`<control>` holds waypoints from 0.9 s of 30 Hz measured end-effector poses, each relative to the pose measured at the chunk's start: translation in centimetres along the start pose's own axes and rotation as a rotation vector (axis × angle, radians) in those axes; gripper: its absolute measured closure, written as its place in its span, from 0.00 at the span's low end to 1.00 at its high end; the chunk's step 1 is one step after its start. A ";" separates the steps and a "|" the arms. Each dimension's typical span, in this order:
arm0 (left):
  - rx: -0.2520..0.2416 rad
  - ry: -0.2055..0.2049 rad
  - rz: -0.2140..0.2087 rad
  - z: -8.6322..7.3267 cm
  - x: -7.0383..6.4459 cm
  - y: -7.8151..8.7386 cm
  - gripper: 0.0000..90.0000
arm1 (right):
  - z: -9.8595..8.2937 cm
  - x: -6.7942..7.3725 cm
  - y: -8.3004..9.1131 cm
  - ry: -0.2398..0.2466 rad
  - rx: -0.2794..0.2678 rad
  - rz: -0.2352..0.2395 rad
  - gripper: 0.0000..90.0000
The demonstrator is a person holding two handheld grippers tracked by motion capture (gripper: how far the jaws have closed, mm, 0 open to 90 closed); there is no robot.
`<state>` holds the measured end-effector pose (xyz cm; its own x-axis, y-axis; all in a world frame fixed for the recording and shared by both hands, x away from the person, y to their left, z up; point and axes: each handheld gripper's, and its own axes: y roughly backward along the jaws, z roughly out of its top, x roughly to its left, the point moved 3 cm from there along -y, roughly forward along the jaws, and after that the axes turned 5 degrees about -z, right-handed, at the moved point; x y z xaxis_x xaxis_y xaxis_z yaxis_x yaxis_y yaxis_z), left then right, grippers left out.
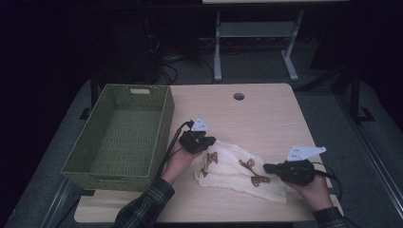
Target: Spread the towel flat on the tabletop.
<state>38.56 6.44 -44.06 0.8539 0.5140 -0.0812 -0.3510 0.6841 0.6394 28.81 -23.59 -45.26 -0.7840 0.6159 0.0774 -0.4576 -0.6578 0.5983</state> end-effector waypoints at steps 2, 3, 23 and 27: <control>-0.005 0.004 0.001 0.0 -0.1 0.0 0.96 | -0.8 1.4 -0.5 0.013 0.044 0.028 0.96; -0.005 0.004 0.001 0.0 -0.1 0.0 0.96 | -1.1 1.7 -0.6 0.016 0.056 0.038 0.93; -0.001 0.004 -0.007 -0.2 0.0 0.0 0.96 | -2.0 -2.1 -1.4 -0.044 0.084 -0.007 0.76; -0.001 0.008 -0.005 -0.2 0.0 0.1 0.96 | -3.0 0.1 -0.4 -0.024 0.081 0.045 0.73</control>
<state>38.43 6.60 -44.18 0.8527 0.5145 -0.0904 -0.3469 0.6871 0.6384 27.67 -24.53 -47.86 -0.7922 0.5974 0.1245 -0.3861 -0.6487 0.6558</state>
